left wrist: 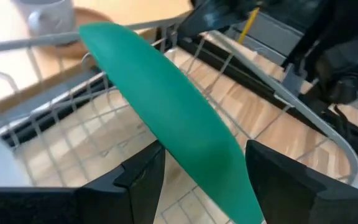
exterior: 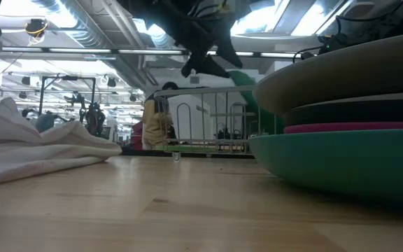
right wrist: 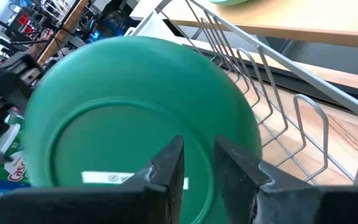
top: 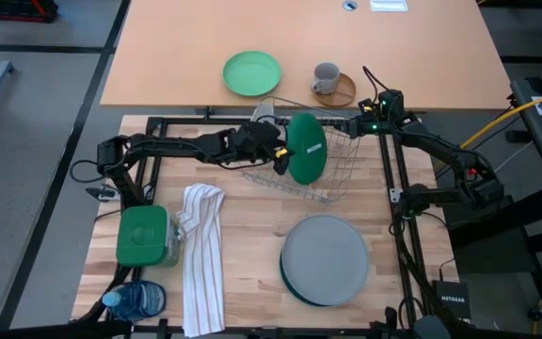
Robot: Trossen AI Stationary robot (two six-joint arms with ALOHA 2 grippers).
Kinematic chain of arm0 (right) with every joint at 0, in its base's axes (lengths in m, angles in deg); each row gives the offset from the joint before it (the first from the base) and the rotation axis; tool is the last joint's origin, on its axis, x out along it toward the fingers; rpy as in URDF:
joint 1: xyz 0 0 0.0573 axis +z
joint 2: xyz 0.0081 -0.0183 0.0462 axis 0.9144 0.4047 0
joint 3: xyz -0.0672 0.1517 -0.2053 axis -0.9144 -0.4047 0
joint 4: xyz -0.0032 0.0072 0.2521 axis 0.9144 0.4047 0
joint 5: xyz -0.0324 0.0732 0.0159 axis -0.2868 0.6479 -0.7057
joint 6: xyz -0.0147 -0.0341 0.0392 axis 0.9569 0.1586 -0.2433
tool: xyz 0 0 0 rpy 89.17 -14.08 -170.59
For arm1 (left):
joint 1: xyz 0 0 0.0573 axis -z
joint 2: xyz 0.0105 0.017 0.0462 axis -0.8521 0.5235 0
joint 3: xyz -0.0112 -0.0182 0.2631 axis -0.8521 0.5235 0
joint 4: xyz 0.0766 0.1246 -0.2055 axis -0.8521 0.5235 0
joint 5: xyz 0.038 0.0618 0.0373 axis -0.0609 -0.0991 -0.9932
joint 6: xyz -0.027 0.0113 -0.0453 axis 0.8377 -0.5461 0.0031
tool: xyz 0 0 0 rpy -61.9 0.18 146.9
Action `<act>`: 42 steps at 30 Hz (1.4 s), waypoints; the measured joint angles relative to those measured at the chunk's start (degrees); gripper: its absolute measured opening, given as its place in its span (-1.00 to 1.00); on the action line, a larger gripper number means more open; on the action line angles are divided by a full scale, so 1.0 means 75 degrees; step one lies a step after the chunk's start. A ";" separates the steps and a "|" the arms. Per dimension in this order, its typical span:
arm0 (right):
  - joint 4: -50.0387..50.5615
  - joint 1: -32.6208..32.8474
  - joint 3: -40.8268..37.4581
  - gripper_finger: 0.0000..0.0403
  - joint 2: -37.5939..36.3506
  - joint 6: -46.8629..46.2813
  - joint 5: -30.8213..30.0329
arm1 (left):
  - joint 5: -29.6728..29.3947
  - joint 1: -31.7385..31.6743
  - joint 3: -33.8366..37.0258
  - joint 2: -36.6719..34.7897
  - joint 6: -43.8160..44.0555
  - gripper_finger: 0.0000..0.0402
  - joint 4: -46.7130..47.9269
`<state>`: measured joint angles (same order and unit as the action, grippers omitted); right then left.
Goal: Sort dishes
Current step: Put the dark green plate in the dish rack
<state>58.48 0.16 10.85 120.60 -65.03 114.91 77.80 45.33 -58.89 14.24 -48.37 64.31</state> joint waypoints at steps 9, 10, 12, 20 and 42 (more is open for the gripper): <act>0.0000 0.0002 0.0000 -0.56 0.0000 0.0000 0.0000 | -0.0001 0.0250 0.0000 0.0000 -0.1491 0.05 -0.0616; 0.0000 -0.0001 0.0000 -0.56 0.0000 0.0003 0.0000 | 0.0001 0.0264 0.0000 0.0000 -0.1587 0.05 -0.0711; -0.0006 0.0000 0.0000 -0.56 0.0000 -0.0002 0.0000 | -0.0001 0.0281 0.0000 0.0000 -0.1814 0.05 -0.0922; -0.0233 0.0000 0.0000 -0.56 -0.0005 -0.0203 0.0256 | 0.0001 0.0282 -0.0003 0.0098 -0.2316 0.05 -0.1722; 0.0363 -0.0004 0.0003 -0.56 -0.0006 0.0139 0.0274 | -0.0406 -0.0090 -0.0006 -0.0287 0.2517 0.05 0.2280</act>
<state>61.20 0.13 10.88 120.55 -63.98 116.97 74.76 44.66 -58.93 12.09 -29.49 81.41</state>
